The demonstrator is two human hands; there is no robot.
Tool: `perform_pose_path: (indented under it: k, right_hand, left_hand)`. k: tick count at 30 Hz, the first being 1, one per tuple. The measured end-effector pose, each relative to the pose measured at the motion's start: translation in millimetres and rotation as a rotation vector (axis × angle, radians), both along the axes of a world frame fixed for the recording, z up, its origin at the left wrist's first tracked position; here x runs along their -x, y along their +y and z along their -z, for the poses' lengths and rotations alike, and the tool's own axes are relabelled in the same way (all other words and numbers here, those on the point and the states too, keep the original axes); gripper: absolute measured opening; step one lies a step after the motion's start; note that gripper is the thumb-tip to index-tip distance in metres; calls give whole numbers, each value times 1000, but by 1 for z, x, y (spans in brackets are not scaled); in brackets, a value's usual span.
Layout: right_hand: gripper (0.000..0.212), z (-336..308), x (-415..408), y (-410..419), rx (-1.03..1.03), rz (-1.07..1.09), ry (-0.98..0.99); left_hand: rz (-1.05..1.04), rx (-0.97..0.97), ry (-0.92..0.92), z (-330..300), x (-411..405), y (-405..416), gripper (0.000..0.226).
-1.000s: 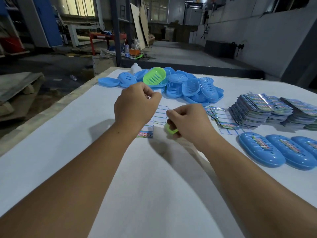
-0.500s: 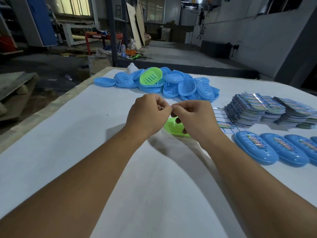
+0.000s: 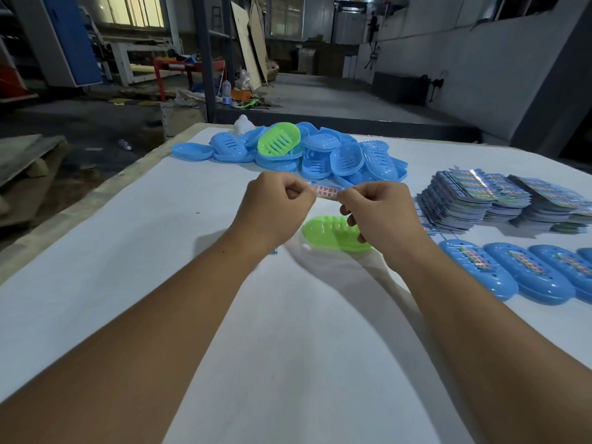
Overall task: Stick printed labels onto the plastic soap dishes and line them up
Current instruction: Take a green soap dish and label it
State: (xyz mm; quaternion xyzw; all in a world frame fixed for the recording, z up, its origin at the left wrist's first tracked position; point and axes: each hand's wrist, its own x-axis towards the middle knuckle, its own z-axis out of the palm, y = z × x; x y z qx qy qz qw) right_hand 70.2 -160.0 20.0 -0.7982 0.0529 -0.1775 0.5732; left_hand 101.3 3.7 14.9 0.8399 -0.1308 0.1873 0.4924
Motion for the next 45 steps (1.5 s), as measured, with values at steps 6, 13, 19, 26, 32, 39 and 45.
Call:
perform_pose_path:
  k: [6,13,19,26,32,39,45]
  right_hand:
    - [21,-3,2,-10,14,-60,4]
    - [22,-2,2,-14,28,-62,9]
    - [21,-3,3,-15,35,-81,15]
    - [20,-4,4,-16,22,-94,27]
    - [27,-4,3,-25,91,-42,122]
    - [47,3,1,-37,425,58,151]
    - [44,4,0,-38,518,63,164]
  left_hand:
    - [-30,101,125,1,-4,4,16]
    - [17,141,178,-1,-1,-1,22]
    - [-21,124,177,8,-5,-4,15]
    - [-15,111,205,8,-5,-4,16]
    - [10,121,236,7,0,-11,16]
    - [-14,-75,233,15,1,-26,24]
    - [-53,-202,206,15,1,-27,25]
